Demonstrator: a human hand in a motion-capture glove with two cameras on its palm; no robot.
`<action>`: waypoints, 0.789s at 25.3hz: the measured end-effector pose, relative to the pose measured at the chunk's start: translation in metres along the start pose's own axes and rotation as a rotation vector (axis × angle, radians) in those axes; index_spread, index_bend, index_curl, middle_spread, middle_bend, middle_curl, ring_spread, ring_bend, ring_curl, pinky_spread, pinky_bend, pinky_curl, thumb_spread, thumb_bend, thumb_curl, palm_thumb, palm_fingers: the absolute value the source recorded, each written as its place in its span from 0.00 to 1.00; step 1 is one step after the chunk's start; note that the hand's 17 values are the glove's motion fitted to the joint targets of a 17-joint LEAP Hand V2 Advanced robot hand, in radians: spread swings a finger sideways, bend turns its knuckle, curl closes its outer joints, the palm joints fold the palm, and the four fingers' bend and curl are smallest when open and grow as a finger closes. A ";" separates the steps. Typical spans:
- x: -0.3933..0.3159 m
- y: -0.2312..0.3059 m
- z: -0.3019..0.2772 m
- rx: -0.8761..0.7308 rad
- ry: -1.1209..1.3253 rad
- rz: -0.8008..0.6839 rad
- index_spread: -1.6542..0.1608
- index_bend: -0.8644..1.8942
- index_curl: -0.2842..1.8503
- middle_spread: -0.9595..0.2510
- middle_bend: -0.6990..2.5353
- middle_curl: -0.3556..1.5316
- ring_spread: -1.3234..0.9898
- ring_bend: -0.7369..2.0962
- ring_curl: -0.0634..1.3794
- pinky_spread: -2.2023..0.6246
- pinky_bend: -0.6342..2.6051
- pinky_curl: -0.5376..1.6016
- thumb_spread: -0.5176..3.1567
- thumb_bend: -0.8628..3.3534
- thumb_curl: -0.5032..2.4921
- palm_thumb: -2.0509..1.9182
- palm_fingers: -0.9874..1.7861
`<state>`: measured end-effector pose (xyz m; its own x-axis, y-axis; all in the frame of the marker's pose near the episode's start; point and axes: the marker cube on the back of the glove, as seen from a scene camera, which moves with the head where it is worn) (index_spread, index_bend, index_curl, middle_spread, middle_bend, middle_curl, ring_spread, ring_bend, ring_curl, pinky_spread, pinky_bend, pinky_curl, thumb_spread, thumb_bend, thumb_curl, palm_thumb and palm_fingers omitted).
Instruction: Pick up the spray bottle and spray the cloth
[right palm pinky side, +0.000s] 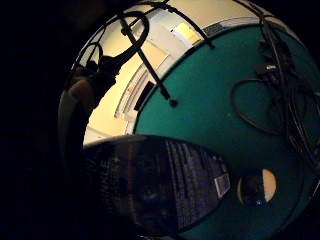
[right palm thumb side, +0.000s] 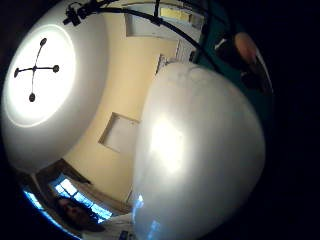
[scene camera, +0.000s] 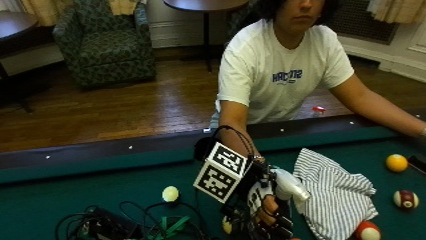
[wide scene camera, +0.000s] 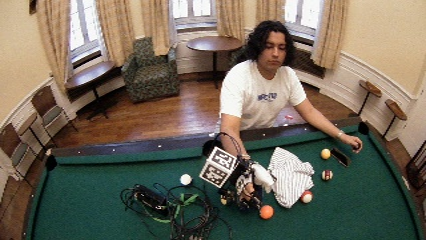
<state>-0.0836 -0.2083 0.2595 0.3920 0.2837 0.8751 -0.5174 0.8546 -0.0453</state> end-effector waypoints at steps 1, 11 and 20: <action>0.000 -0.001 0.001 -0.002 -0.003 0.003 0.75 0.38 0.26 0.68 0.28 0.38 0.51 0.47 0.29 0.81 0.25 0.40 0.40 0.20 0.32 0.73 0.68; -0.002 -0.001 0.004 -0.046 -0.053 -0.045 0.75 0.37 0.30 0.63 0.32 0.41 0.49 0.45 0.29 0.76 0.28 0.41 0.37 0.20 0.34 0.74 0.81; -0.003 0.002 -0.006 0.120 -0.035 -0.152 0.75 0.41 0.32 0.61 0.37 0.45 0.47 0.47 0.32 0.69 0.30 0.42 0.31 0.20 0.36 0.75 0.89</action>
<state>-0.0810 -0.2050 0.2540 0.4473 0.1380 0.8837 -0.5420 0.8277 0.1452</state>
